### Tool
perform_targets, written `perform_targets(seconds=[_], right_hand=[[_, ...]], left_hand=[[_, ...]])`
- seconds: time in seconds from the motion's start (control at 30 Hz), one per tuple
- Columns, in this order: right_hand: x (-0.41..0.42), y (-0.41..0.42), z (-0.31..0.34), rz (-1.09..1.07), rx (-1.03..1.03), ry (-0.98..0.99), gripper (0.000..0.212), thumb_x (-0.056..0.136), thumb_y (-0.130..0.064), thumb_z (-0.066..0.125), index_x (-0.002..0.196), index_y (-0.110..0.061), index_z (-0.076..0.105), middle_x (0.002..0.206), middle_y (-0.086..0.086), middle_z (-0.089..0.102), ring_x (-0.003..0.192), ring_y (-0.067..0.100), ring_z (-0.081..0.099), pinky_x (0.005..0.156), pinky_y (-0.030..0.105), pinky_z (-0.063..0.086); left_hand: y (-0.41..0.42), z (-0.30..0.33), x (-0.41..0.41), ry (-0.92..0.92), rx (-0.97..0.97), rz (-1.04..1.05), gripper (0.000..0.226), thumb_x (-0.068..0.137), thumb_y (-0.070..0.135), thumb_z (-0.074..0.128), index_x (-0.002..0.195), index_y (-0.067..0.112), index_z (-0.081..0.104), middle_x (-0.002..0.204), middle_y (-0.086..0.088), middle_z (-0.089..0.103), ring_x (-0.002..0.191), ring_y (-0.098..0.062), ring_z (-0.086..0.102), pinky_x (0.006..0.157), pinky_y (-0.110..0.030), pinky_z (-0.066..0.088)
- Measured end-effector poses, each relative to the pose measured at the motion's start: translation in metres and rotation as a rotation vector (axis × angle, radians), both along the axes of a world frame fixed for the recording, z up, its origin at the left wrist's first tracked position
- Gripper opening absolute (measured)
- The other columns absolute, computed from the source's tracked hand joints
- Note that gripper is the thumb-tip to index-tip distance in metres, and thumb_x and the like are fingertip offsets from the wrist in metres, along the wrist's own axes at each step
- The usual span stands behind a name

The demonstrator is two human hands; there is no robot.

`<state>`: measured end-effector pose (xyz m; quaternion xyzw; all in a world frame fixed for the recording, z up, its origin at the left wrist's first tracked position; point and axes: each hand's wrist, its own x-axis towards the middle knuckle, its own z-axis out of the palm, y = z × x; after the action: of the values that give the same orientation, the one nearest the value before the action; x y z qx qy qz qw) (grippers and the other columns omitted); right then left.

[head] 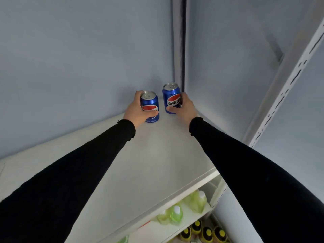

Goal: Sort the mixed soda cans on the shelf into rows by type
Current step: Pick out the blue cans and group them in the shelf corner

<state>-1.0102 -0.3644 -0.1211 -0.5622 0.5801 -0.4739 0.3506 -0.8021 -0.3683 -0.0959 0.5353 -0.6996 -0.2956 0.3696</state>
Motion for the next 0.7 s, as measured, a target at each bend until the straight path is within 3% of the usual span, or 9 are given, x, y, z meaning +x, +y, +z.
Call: perform_targets(seconds=[0.1,0.2,0.37,0.53,0.7], right_hand=[[-0.008,-0.037,-0.012,-0.003,-0.029,0.082,0.068,0.07,-0.03,0.086,0.129,-0.015,0.055,0.123,0.009,0.063,0.11,0.024,0.064,0.1,0.046,0.053],[-0.017,-0.07,-0.031,0.021,-0.036,0.069,0.076,0.062,-0.043,0.083,0.128,-0.017,0.056,0.121,0.008,0.064,0.109,0.023,0.065,0.099,0.045,0.054],[-0.018,-0.064,-0.007,0.055,-0.047,0.055,0.061,0.08,-0.012,0.081,0.133,-0.011,0.049,0.126,0.006,0.062,0.108,0.016,0.06,0.095,0.029,0.047],[-0.017,-0.074,-0.009,0.086,-0.048,0.09,0.058,0.082,-0.013,0.079,0.128,-0.013,0.043,0.126,0.005,0.062,0.104,0.014,0.059,0.097,0.033,0.048],[-0.018,-0.071,-0.004,0.103,-0.018,0.101,0.059,0.085,-0.013,0.077,0.135,-0.012,0.045,0.131,0.007,0.062,0.115,0.022,0.06,0.097,0.031,0.044]], left_hand=[[-0.028,-0.007,-0.012,0.027,0.011,0.053,0.08,0.068,0.023,0.09,0.132,0.025,0.042,0.121,0.0,0.065,0.106,-0.021,0.066,0.096,-0.045,0.056],[-0.048,-0.008,-0.024,0.029,0.008,0.062,0.078,0.069,0.021,0.09,0.131,0.024,0.043,0.12,0.001,0.065,0.105,-0.019,0.065,0.094,-0.039,0.056],[-0.063,-0.008,-0.036,0.033,-0.017,0.105,0.075,0.071,0.017,0.088,0.131,0.023,0.043,0.116,0.002,0.066,0.1,-0.017,0.066,0.079,-0.022,0.051],[-0.07,-0.008,-0.042,0.019,-0.024,0.145,0.075,0.07,0.016,0.089,0.129,0.023,0.043,0.118,-0.001,0.065,0.104,-0.021,0.066,0.091,-0.037,0.057],[-0.065,-0.008,-0.047,0.026,-0.005,0.174,0.081,0.071,0.015,0.089,0.136,0.02,0.041,0.122,-0.001,0.064,0.108,-0.022,0.065,0.094,-0.037,0.056]])
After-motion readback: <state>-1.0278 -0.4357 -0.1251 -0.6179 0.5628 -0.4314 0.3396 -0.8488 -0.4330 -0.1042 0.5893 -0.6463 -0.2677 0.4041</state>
